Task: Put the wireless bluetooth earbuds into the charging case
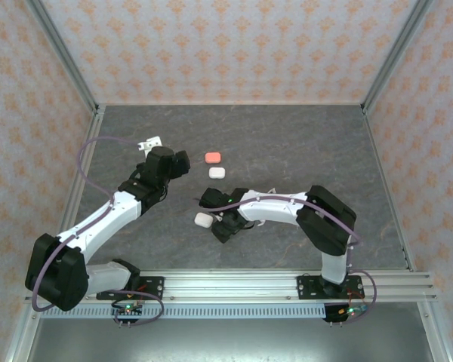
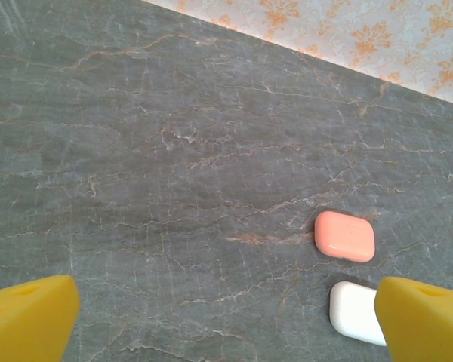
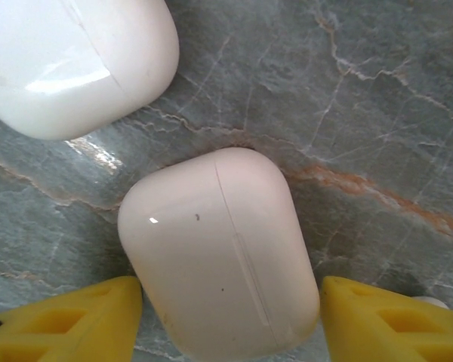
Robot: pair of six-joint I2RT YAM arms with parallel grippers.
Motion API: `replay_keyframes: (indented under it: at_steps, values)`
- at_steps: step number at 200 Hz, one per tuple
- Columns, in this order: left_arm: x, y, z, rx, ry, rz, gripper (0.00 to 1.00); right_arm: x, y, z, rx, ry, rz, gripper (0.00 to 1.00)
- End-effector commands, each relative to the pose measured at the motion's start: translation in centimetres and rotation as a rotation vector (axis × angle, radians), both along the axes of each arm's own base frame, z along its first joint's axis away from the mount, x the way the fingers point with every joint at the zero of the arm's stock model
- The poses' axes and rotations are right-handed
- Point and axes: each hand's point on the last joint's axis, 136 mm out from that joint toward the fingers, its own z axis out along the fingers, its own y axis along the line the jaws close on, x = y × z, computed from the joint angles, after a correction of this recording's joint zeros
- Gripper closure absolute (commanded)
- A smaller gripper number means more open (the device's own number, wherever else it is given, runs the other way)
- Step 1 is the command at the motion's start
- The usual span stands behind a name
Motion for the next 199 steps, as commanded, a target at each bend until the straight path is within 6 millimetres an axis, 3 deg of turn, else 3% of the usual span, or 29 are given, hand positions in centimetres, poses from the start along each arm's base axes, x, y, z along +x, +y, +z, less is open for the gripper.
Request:
replay_keyframes:
  at_steps: [1, 57, 75, 95, 121, 152, 199]
  values:
    - [-0.5, 1.0, -0.4, 0.015, 0.011, 0.046, 0.0, 0.1, 0.1, -0.4, -0.024, -0.011, 0.007, 0.39]
    - [0.0, 0.1, -1.2, -0.02, 0.022, 0.015, 0.0, 1.4, 0.4, -0.9, -0.019, -0.073, -0.009, 0.5]
    - [0.0, -0.2, -1.0, -0.024, 0.019, -0.004, 0.0, 2.1, 0.4, -0.4, -0.013, -0.106, -0.017, 0.57]
    - [-0.2, -0.3, -0.2, -0.015, 0.008, -0.027, 0.0, 2.9, 0.2, 0.6, 0.025, -0.135, -0.027, 0.58]
    - [-0.6, -1.4, 1.7, -0.02, -0.027, -0.122, 0.0, 4.3, 0.3, 3.5, 0.11, -0.199, -0.024, 0.58]
    - [-1.7, -4.1, 4.3, -0.066, -0.083, -0.311, 0.03, 6.3, -0.2, 8.0, 0.209, -0.359, 0.012, 0.58]
    - [-4.8, -7.8, 8.7, -0.158, -0.214, -0.577, 0.04, 8.7, -2.2, 16.3, 0.345, -0.666, 0.053, 0.57]
